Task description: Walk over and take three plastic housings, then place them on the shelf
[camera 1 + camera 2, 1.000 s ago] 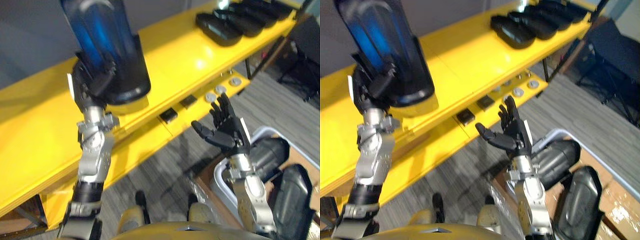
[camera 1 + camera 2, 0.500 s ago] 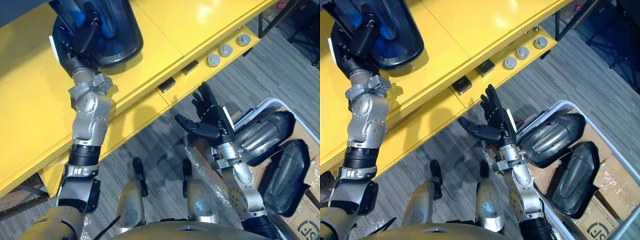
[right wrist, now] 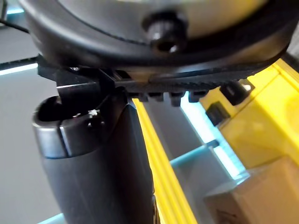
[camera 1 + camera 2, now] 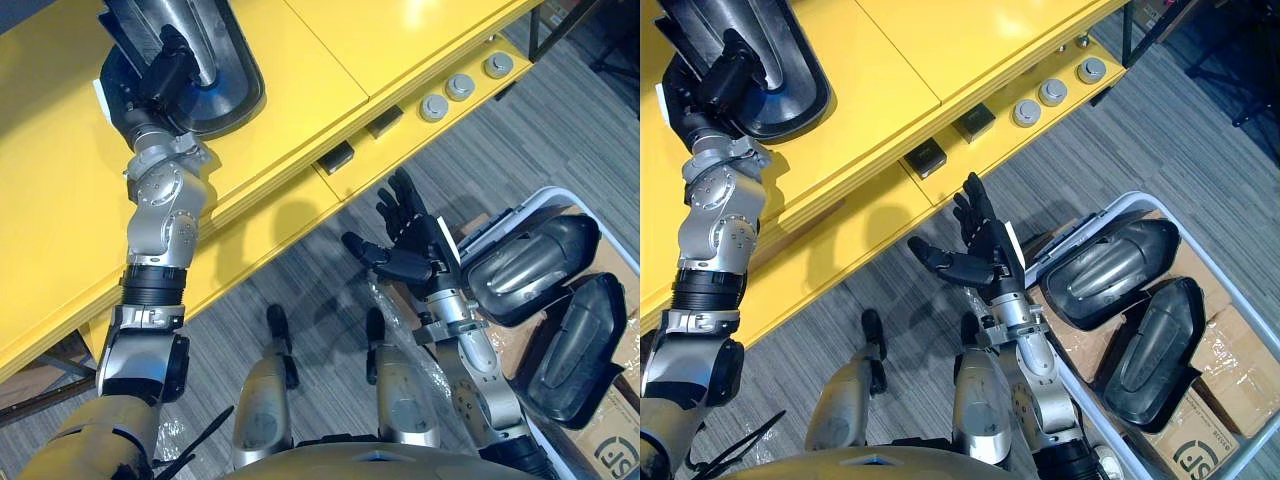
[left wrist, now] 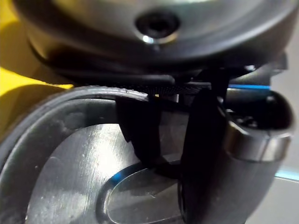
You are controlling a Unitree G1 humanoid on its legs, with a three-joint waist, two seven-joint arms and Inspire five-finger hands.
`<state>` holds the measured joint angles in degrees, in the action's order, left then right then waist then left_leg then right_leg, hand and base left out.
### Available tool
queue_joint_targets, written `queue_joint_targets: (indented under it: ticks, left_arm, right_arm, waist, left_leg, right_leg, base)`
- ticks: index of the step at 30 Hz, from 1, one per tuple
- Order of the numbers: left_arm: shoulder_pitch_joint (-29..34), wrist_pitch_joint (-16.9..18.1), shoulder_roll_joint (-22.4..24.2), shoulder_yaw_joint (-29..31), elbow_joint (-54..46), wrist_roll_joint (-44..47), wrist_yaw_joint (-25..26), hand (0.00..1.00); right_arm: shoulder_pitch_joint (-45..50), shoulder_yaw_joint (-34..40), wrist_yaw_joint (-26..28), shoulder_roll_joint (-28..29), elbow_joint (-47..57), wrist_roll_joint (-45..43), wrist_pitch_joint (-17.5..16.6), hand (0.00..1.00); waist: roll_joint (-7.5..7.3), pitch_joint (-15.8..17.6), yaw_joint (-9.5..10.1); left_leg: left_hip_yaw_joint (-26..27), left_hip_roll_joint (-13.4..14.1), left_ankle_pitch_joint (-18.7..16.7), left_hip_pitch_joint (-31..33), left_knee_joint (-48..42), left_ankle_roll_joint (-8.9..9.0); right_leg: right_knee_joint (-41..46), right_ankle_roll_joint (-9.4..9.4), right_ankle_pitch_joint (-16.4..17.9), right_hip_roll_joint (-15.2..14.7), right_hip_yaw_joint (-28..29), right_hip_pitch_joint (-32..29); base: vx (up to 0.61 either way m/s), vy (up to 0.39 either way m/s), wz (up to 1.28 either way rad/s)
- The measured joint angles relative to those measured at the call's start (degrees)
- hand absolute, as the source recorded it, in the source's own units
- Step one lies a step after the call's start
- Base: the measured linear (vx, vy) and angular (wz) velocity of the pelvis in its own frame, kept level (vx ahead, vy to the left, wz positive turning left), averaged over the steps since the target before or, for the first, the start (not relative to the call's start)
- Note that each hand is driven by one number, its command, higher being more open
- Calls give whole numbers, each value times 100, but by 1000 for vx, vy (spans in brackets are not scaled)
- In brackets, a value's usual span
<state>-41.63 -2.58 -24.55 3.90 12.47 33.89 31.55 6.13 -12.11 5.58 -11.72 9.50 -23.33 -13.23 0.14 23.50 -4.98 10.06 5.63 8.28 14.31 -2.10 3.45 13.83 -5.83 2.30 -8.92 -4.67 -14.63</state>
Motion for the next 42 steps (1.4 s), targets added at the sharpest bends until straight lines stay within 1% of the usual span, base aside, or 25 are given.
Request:
queue_joint_targets:
  ticks: [4, 8, 15, 17, 19, 24, 27, 28, 29, 30, 31, 32, 35, 37, 38, 40, 42]
  left_arm:
    - [-79, -11, -141, -18, 328, 121, -244, 100]
    - [-95, 16, -189, -92, 403, 210, -368, 100]
    - [-144, 31, -189, -121, 612, 204, -356, 100]
    - [-152, 40, -189, -121, 646, 197, -309, 100]
    - [-206, 130, -189, -124, 816, 193, -277, 100]
    - [-314, 151, -180, -127, 1020, 136, -124, 100]
    - [-298, 84, -170, -128, 1162, -86, -30, 100]
    - [-275, -16, -173, -121, 1236, -347, 92, 100]
    - [-257, -56, -172, -116, 1250, -421, 112, 100]
    - [-231, -175, -176, -112, 1251, -529, 89, 100]
    - [-200, -296, -179, -110, 1251, -531, 30, 100]
    - [-158, -315, -187, -110, 1250, -533, -10, 100]
    - [-58, -594, -197, -114, 1295, -601, -339, 100]
    - [-43, -767, -202, -123, 1420, -779, -506, 100]
    - [-19, -811, -205, -131, 1508, -778, -616, 100]
    - [20, -866, -228, -174, 1525, -779, -724, 100]
    - [134, -852, -240, -273, 1566, -829, -815, 100]
  right_arm:
    - [-29, -111, -82, -27, -29, 0, 0, 100]
    - [-53, -252, -123, -215, -55, -1, 0, 100]
    - [-77, -289, -194, -217, -218, -4, 0, 100]
    - [-81, -330, -217, -217, -218, -5, 0, 100]
    - [-78, -398, -229, -217, -218, -4, 0, 100]
    - [-67, -431, -232, -216, -218, -2, -1, 100]
    - [-30, -433, -232, -217, -219, -1, -9, 100]
    - [-31, -428, -231, -220, -219, -1, -17, 100]
    - [-32, -425, -231, -226, -219, -1, -17, 100]
    - [-37, -426, -229, -252, -218, 1, -18, 100]
    - [-55, -432, -225, -286, -219, 4, -18, 100]
    - [-66, -433, -217, -302, -218, 7, -18, 100]
    - [-135, -412, -210, -392, -214, 9, -20, 100]
    - [-255, -418, -181, -413, -214, 11, -20, 100]
    - [-356, -414, -141, -414, -210, 10, -20, 100]
    - [-571, -410, -103, -435, -200, 12, -20, 100]
    - [-735, -414, -97, -440, -200, 15, -21, 100]
  waist:
    - [11, 5, 6]
    - [13, 6, 25]
    - [26, -2, 11]
    - [33, -4, 10]
    - [42, -7, 2]
    - [56, -15, -11]
    - [77, -27, -18]
    - [103, -42, -7]
    - [120, -52, -7]
    - [153, -73, 2]
    - [171, -83, 11]
    - [176, -94, 13]
    - [235, -266, 2]
    - [244, -368, 10]
    - [243, -455, 5]
    - [247, -472, 8]
    - [259, -610, 10]
  left_leg:
    - [-94, -33, 163, -134, 302, 19]
    - [-126, -74, 253, -222, 488, 60]
    - [-125, -97, 294, -295, 578, 65]
    - [-124, -97, 331, -341, 650, 64]
    - [-121, -96, 347, -381, 683, 66]
    - [-107, -93, 356, -424, 685, 67]
    - [-106, -90, 340, -539, 690, 85]
    - [-108, -87, 331, -579, 691, 88]
    - [-113, -86, 330, -591, 691, 88]
    - [-128, -84, 328, -611, 691, 88]
    - [-135, -81, 315, -657, 692, 97]
    - [-134, -82, 305, -685, 692, 98]
    - [-202, -94, 284, -743, 692, 91]
    - [-230, -92, 306, -790, 691, 62]
    - [-253, -92, 311, -809, 690, 55]
    - [-279, -90, 293, -911, 690, 69]
    - [-319, -89, 283, -917, 690, 72]
  right_leg:
    - [145, -5, 87, -28, -104, -9]
    - [236, -12, 133, -89, -134, -31]
    - [300, -34, 146, -123, -121, -31]
    - [304, -33, 146, -120, -117, -25]
    - [306, -33, 146, -121, -111, -7]
    - [300, -39, 142, -122, -111, 37]
    - [234, -42, 139, -123, -128, 189]
    - [193, -46, 136, -122, -137, 247]
    - [185, -46, 136, -122, -146, 268]
    - [157, -51, 133, -122, -156, 312]
    - [108, -61, 125, -121, -170, 393]
    - [93, -66, 122, -121, -187, 428]
    - [-29, -85, 108, -119, -276, 591]
    - [-84, -87, 107, -114, -313, 686]
    - [-117, -88, 106, -112, -347, 737]
    - [-192, -89, 105, -108, -388, 887]
    - [-241, -91, 104, -102, -435, 943]
  base:
    - [-16, 3, 12]
    - [-10, 6, 6]
    - [0, 0, 0]
    - [11, -9, -2]
    - [0, 0, 0]
    - [0, 0, 0]
    - [0, 0, 0]
    - [0, 0, 0]
    - [25, -10, 5]
    - [33, -17, 7]
    - [29, -14, 4]
    - [40, -22, 4]
    - [44, -18, 10]
    - [61, -19, 10]
    - [60, -22, 9]
    - [39, -17, 8]
    - [36, -11, 11]
